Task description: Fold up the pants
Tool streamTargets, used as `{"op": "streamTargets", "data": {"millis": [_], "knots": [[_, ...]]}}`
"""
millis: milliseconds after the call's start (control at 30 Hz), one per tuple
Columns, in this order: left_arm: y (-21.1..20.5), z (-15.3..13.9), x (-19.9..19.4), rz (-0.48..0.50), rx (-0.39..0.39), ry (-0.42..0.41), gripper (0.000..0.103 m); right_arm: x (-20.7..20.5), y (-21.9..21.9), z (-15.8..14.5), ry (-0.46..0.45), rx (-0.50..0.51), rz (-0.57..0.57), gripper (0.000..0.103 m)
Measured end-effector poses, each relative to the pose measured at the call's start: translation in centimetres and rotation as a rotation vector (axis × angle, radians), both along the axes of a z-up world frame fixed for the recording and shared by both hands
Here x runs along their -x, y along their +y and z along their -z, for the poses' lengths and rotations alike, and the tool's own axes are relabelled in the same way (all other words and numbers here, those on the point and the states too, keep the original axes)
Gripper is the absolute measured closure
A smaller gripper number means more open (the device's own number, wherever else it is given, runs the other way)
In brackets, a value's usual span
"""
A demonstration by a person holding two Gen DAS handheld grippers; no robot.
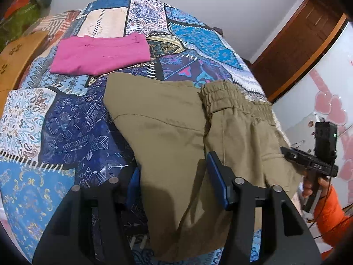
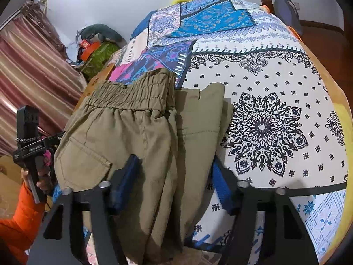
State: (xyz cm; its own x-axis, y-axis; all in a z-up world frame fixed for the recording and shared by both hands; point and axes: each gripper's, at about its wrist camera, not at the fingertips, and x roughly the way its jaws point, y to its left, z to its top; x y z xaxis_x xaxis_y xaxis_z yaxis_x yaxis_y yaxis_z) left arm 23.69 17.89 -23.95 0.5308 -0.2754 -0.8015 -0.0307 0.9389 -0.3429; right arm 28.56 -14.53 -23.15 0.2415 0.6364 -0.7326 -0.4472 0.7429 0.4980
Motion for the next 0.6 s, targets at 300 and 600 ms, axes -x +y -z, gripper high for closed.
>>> {"op": "streamTargets", "data": {"millis": [300, 600], "knots": [[-2.9, -0.9, -1.4, 0.026, -0.233, -0.013, 0.094, -0.9, 1.3, -1.1, -0.071, 0.025, 0.031, 0.086], [-4.2, -4.7, -1.0, 0.030, -0.358, -0.118, 0.099, -1.4, 1.9, -4.1, -0.153, 0.057, -0.002, 0.094]]}}
